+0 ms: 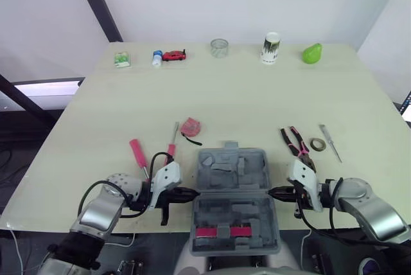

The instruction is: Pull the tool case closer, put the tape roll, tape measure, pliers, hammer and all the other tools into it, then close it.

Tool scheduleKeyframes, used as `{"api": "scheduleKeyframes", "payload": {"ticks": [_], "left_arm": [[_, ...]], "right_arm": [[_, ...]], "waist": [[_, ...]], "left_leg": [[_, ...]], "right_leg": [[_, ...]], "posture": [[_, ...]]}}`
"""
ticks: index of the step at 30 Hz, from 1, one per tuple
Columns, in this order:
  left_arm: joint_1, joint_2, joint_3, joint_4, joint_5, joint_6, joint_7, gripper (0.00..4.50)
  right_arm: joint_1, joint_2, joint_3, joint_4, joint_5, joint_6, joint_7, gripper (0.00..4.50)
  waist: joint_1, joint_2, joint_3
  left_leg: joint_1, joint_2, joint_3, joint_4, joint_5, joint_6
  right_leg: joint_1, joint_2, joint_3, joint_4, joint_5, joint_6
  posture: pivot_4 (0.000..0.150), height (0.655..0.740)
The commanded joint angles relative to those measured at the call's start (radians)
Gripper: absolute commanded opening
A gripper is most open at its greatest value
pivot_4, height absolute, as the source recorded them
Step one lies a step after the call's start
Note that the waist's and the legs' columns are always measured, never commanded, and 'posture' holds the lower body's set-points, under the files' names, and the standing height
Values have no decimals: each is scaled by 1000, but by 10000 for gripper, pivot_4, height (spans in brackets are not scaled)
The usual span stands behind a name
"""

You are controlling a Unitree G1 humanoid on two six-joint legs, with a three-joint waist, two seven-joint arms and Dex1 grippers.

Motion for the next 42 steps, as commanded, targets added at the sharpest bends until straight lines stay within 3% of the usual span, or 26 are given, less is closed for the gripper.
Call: {"api": "scheduleKeyframes", "payload": {"ticks": [1,42], "left_arm": [[-10,-7,-4,-7,-8,-25,0,935],[-6,-13,-13,18,1,-46,11,935]], "right_arm": [[-15,4,-3,-15,10,-19,-1,0],[16,-4,-4,-14,-2,-36,-20,0]], "waist": [[0,0,0],[0,0,0]], "left_leg": [[0,0,0,0,0,0],[0,0,0,0,0,0]], "right_leg": [[0,0,0,0,0,0],[0,0,0,0,0,0]], "posture": [[1500,7400],[1500,7400]]}}
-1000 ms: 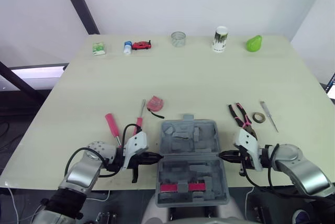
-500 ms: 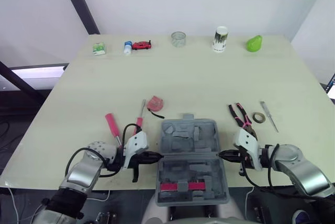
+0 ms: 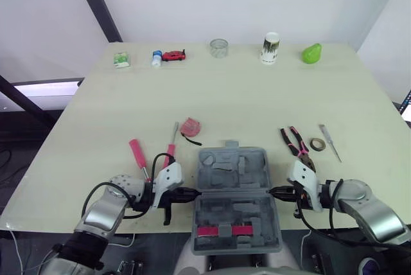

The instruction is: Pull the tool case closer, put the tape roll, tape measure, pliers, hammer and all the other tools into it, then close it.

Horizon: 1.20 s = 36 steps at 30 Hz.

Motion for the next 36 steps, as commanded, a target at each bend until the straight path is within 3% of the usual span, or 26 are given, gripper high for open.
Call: {"api": "scheduleKeyframes", "payload": {"ticks": [1,26,36], "left_arm": [[-7,6,2,-9,-3,-18,-4,935],[-2,31,32,25,-7,-43,5,935],[34,50,168,-61,-106,20,37,935]], "right_arm": [[4,-8,-8,-26,10,-14,2,0],[6,-33,-50,12,5,-51,-2,0],[85,-32,-202,13,33,-151,-47,0]], "waist": [[0,0,0],[0,0,0],[1,0,0]], "left_leg": [[0,0,0,0,0,0],[0,0,0,0,0,0],[0,0,0,0,0,0]], "right_leg": [[0,0,0,0,0,0],[0,0,0,0,0,0],[0,0,0,0,0,0]], "posture": [[1500,7400],[1500,7400],[1500,7400]]}}
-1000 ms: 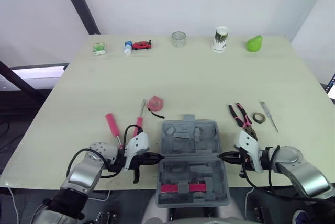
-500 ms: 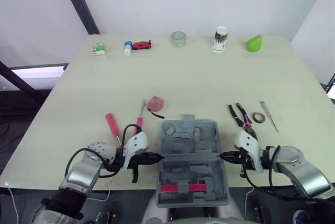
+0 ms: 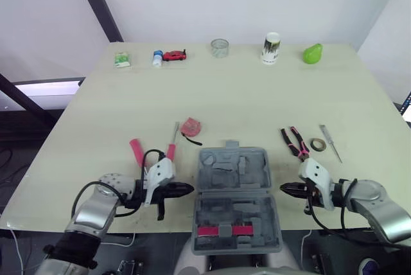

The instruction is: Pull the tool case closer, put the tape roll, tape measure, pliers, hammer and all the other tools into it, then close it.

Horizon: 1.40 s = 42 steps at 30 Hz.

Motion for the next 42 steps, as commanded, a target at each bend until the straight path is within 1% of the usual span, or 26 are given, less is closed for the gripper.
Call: {"api": "scheduleKeyframes", "payload": {"ticks": [1,3,6,9,12,15,16,17,18,19,20,22,23,24,25,26,28,29,32,36,38,42], "left_arm": [[29,28,104,-69,-74,28,22,935],[65,36,224,-85,-147,42,38,935],[104,45,344,-82,-205,62,69,935],[145,52,448,-62,-233,67,97,935],[210,46,586,1,-256,17,109,935],[248,30,671,38,-282,19,143,935],[272,31,700,64,-282,7,138,6081],[290,33,718,82,-281,-3,132,8817],[329,33,740,106,-274,-23,117,13112],[354,33,752,122,-270,-37,108,17981],[387,32,765,138,-266,-50,94,24152],[456,38,793,177,-252,-96,60,31156],[481,42,807,196,-249,-114,46,34647],[505,48,823,217,-252,-135,29,37173],[522,51,838,234,-258,-151,14,42827],[534,54,847,247,-263,-164,2,45000],[543,55,853,258,-267,-178,-10,45000],[544,53,853,257,-267,-181,-12,45000],[544,48,848,246,-272,-179,-16,45000],[542,42,842,239,-280,-181,-31,45000],[545,36,837,217,-294,-173,-46,45000],[534,22,793,87,-311,-144,-45,45000]], "right_arm": [[34,11,-109,2,12,-129,-42,0],[76,51,-231,42,60,-216,-75,0],[131,68,-340,86,90,-300,-80,0],[180,82,-441,123,138,-336,-83,0],[255,85,-572,198,168,-405,-79,0],[307,103,-665,240,235,-436,-47,0],[322,107,-698,253,263,-440,-36,0],[332,109,-719,262,279,-444,-29,0],[349,105,-744,283,291,-457,-7,0],[359,102,-757,298,299,-468,10,5173],[366,97,-774,324,306,-479,25,10119],[381,84,-811,374,324,-493,59,17963],[390,78,-827,397,330,-501,77,21336],[404,71,-842,423,338,-511,103,23859],[419,70,-853,438,345,-516,124,29659],[432,70,-862,455,348,-525,143,34422],[441,67,-870,481,348,-541,167,42747],[443,63,-870,501,340,-556,175,44527],[437,57,-871,552,330,-584,190,44527],[419,50,-857,574,322,-598,193,44527],[421,38,-837,560,298,-596,187,44527],[422,-7,-793,467,275,-542,187,44527]], "waist": [[-1,0,0],[-2,0,0],[-2,0,0],[-2,0,0],[-2,0,0],[0,0,0],[-1,0,0],[-2,0,0],[-5,0,0],[-7,-1,0],[-8,-1,-1],[-7,-2,-1],[-6,-2,-1],[-5,-2,-1],[-3,-3,-2],[-1,-4,-2],[5,-5,-3],[7,-5,-3],[10,-5,-4],[6,-4,-4],[1,-4,-4],[0,-3,-4]], "left_leg": [[0,0,0,0,0,0],[0,0,0,0,0,0],[0,1,0,0,0,0],[2,1,0,0,0,0],[2,1,1,-1,0,0],[3,1,2,-1,0,0],[3,1,2,-1,0,0],[3,1,2,-1,0,0],[4,1,2,-1,0,0],[4,1,3,-2,0,0],[5,1,4,-3,0,0],[6,1,4,-3,0,0],[6,1,4,-3,0,0],[6,1,5,-3,0,0],[6,1,5,-3,0,0],[6,1,5,-3,0,0],[6,1,4,-3,0,0],[6,2,4,-3,0,0],[6,1,4,-3,0,0],[6,1,4,-3,0,0],[6,2,4,-3,0,0],[6,2,4,-3,0,0]], "right_leg": [[0,0,0,0,0,0],[0,0,0,0,0,0],[0,0,0,0,0,0],[2,-1,0,0,0,0],[2,-1,1,0,0,0],[2,-1,1,-1,0,0],[2,-1,1,-1,0,0],[2,-1,1,-1,0,0],[2,-1,1,-1,0,0],[3,-1,2,-1,0,0],[3,-1,3,-1,0,0],[2,-1,3,-1,0,0],[2,-1,3,-1,0,0],[2,-2,4,-1,-1,-1],[2,-2,4,-1,-2,-3],[2,-3,4,-1,-2,-4],[2,-7,3,-2,-3,-4],[3,-8,3,-2,-3,-4],[3,-9,4,-2,-3,-5],[3,-9,6,-2,-3,-5],[3,-10,6,-2,-3,-5],[3,-11,7,-2,-3,-5]], "posture": [[1500,7400],[1500,7400],[1500,7400],[1500,7400],[1500,7400],[1500,7400],[1500,7400],[1500,7400],[1500,7400],[1500,7400],[1500,7400],[1500,7400],[1500,7400],[1500,7400],[1500,7400],[1500,7400],[1500,7400],[1500,7400],[1500,7400],[1500,7400],[1500,7400],[1500,7400]]}}
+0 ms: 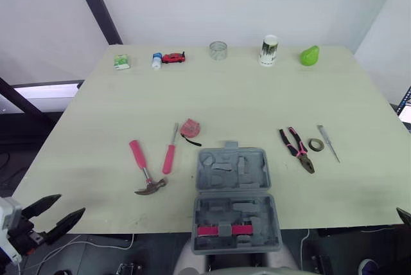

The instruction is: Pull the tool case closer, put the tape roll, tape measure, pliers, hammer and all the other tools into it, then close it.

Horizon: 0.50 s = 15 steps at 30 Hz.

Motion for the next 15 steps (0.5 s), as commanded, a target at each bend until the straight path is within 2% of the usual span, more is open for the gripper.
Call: {"api": "scheduleKeyframes", "payload": {"ticks": [1,8,15], "left_arm": [[-8,-6,-41,-147,-36,18,-9,45000],[-118,-17,-208,-451,-94,139,59,45000],[-312,4,-377,-567,-118,250,94,45000]], "right_arm": [[-19,-68,25,-94,-38,41,-32,44527],[-212,-234,186,-261,-121,221,-105,44527],[-568,-368,479,-188,-251,277,-6,44527]], "waist": [[0,0,0],[-3,1,0],[-2,3,2]], "left_leg": [[0,0,0,0,0,0],[0,0,0,0,0,0],[-2,-2,0,0,0,0]], "right_leg": [[0,0,0,0,0,0],[0,-1,1,0,0,0],[-1,3,-1,0,3,4]], "posture": [[1500,7400],[1500,7400],[1500,7400]]}}
